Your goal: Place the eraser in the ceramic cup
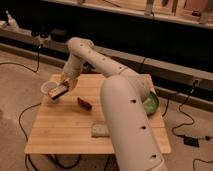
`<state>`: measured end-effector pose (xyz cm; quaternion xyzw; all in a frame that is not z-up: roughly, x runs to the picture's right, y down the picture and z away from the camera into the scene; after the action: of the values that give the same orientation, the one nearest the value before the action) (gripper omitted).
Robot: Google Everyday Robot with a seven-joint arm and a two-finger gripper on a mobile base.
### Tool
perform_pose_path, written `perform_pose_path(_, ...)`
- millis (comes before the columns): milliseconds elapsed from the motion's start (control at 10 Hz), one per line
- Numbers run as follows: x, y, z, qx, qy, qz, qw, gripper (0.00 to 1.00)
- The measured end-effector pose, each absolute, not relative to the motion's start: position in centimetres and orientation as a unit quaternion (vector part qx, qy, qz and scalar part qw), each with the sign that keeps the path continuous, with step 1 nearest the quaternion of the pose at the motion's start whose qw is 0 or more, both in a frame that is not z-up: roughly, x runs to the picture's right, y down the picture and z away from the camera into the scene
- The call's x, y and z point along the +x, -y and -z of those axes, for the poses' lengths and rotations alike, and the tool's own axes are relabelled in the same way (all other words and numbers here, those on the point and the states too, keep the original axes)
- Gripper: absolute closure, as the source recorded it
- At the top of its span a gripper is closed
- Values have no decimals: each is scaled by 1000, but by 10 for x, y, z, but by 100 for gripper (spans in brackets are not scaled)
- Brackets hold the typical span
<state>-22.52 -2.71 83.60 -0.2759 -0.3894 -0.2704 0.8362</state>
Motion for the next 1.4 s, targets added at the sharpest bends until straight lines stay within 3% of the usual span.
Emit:
perform_pose_path(600, -240, 16, -849, -291, 327, 71, 896, 100)
perform_pose_path(1100, -243, 29, -827, -285, 335, 54, 896, 100)
perform_pose_path(1200, -246, 29, -827, -288, 340, 58, 894, 98)
perform_pose_path(1400, -257, 35, -827, -285, 356, 68, 887, 82)
